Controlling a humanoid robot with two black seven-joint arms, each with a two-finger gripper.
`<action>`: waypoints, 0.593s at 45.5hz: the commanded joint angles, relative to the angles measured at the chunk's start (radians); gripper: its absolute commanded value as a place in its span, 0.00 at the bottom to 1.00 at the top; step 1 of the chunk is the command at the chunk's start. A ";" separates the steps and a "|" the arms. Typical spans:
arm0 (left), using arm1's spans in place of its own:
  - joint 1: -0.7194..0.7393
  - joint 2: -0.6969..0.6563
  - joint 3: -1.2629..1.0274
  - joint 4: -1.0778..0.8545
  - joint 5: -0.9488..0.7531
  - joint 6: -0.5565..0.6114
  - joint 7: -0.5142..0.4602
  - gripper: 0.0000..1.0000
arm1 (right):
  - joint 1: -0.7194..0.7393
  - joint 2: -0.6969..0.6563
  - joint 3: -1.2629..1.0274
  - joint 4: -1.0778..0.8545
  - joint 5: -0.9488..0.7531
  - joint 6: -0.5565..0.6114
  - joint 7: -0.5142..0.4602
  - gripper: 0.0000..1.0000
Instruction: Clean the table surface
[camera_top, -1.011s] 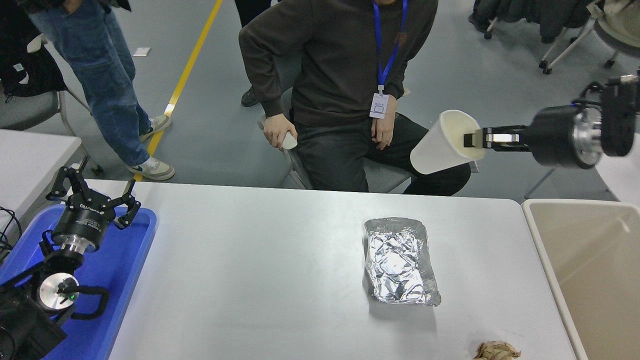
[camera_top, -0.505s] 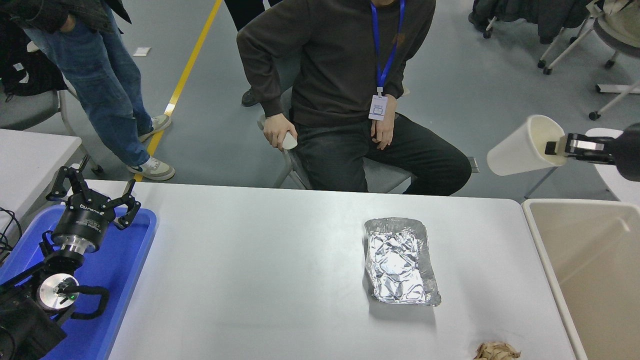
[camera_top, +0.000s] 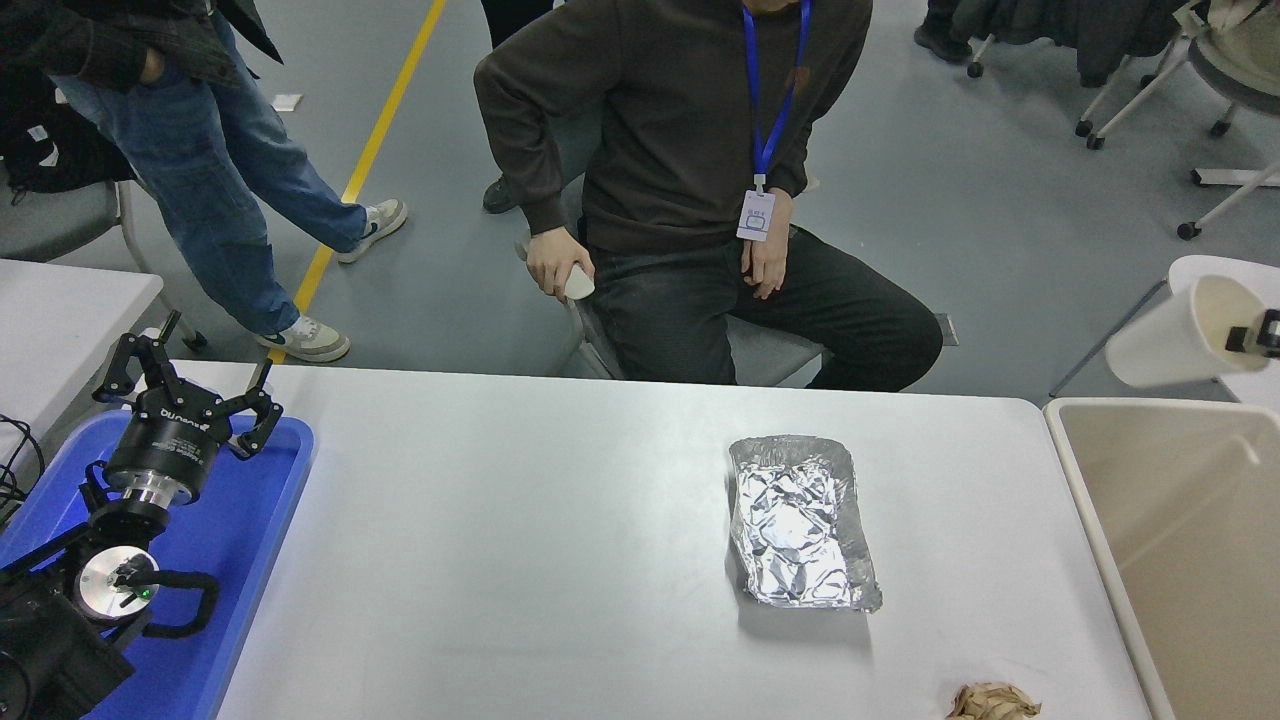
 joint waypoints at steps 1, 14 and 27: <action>0.000 0.000 0.000 0.000 0.000 0.000 0.000 1.00 | -0.112 0.054 0.000 -0.219 0.044 -0.017 0.105 0.00; 0.000 0.000 0.000 0.000 0.000 0.000 0.000 1.00 | -0.224 0.207 0.004 -0.529 0.122 -0.023 0.162 0.00; 0.000 0.000 0.000 0.000 0.000 0.000 0.000 1.00 | -0.312 0.381 0.001 -0.845 0.188 -0.026 0.212 0.00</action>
